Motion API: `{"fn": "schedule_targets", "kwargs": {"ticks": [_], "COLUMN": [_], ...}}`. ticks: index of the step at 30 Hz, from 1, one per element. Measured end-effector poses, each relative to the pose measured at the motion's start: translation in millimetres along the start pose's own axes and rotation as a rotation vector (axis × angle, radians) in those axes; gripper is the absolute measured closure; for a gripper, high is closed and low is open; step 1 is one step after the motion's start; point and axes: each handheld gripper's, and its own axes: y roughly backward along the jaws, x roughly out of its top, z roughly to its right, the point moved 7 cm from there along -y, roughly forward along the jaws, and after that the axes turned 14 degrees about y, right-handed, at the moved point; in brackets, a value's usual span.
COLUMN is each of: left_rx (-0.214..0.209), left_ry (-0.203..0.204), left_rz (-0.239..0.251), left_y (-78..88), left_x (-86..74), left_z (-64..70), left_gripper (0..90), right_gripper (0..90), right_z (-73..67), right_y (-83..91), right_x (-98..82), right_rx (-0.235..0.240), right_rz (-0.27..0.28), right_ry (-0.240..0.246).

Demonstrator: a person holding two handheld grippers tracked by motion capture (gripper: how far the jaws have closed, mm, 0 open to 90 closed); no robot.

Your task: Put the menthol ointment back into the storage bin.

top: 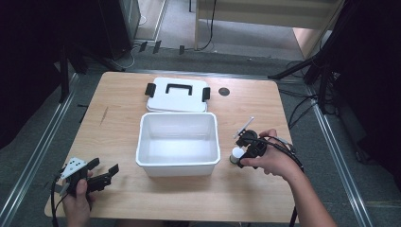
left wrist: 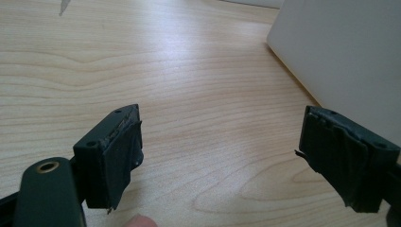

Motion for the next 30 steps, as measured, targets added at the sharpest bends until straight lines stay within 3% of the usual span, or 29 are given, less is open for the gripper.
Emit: {"fn": "schedule_targets", "kwargs": {"ticks": [7,10,11,13,18,24,30], "left_rx": [-0.004,-0.013,-0.015,-0.016,-0.01,0.001,0.077], "left_ry": [-0.002,-0.015,-0.02,-0.025,-0.035,-0.044,-0.094], "left_rz": [-0.001,0.019,0.024,0.046,0.104,0.166,0.183], "left_y": [0.7,1.6,1.8,2.7,5.7,8.4,7.4], "left_x": [-0.1,0.5,0.7,1.6,4.4,7.2,6.8], "left_z": [-0.1,1.6,1.9,2.9,2.9,2.8,4.4], "left_gripper": [15.1,15.1,15.1,15.1,15.0,14.9,14.7], "right_gripper": [36.1,44.3,50.9,51.7,52.1,52.2,52.2], "right_z": [1.1,1.8,2.1,2.5,-0.4,-3.6,-2.4], "right_y": [-7.9,-13.9,-15.2,-14.5,-6.0,19.8,47.6], "right_x": [18.1,19.4,19.9,21.1,23.2,26.8,30.5], "right_rx": [0.017,0.035,0.035,0.032,0.048,0.05,0.06], "right_rz": [-0.018,-0.04,-0.043,-0.036,-0.01,0.004,0.033], "right_ry": [-0.01,-0.015,-0.006,-0.009,0.001,0.022,0.03]}}
